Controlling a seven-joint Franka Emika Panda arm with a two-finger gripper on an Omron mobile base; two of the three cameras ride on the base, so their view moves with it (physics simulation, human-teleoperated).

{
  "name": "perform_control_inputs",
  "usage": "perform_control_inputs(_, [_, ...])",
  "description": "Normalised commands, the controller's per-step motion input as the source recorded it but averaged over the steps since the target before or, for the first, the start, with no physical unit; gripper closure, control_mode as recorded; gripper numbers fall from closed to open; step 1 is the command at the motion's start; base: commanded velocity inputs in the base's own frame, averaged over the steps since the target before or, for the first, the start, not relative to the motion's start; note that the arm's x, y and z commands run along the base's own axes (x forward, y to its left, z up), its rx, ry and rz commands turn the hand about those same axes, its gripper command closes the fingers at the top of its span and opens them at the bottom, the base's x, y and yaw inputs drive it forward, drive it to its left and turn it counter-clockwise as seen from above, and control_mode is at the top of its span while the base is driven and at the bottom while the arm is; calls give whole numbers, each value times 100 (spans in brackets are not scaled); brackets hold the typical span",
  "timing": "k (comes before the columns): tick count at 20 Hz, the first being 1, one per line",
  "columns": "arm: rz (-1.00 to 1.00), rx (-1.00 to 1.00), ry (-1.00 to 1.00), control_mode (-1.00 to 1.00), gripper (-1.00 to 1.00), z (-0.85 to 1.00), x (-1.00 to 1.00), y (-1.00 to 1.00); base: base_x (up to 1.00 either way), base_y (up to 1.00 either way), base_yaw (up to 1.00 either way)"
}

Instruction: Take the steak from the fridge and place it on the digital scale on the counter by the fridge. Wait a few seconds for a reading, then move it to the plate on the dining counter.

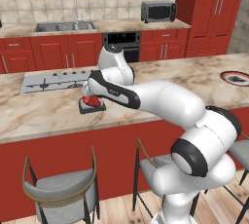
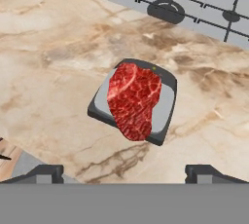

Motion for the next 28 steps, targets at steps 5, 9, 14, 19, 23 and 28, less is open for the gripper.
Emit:
perform_control_inputs(5, [0,0,0,-100,-100,0,0,0,0,0,0])
perform_control_inputs(9, [0,0,0,-100,-100,0,0,0,0,0,0])
perform_control_inputs(14, [0,0,0,-100,-100,0,0,0,0,0,0])
perform_control_inputs(19, [0,0,0,-100,-100,0,0,0,0,0,0])
perform_control_inputs(23, [0,0,0,-100,-100,0,0,0,0,0,0])
perform_control_inputs(28, [0,0,0,-100,-100,0,0,0,0,0,0])
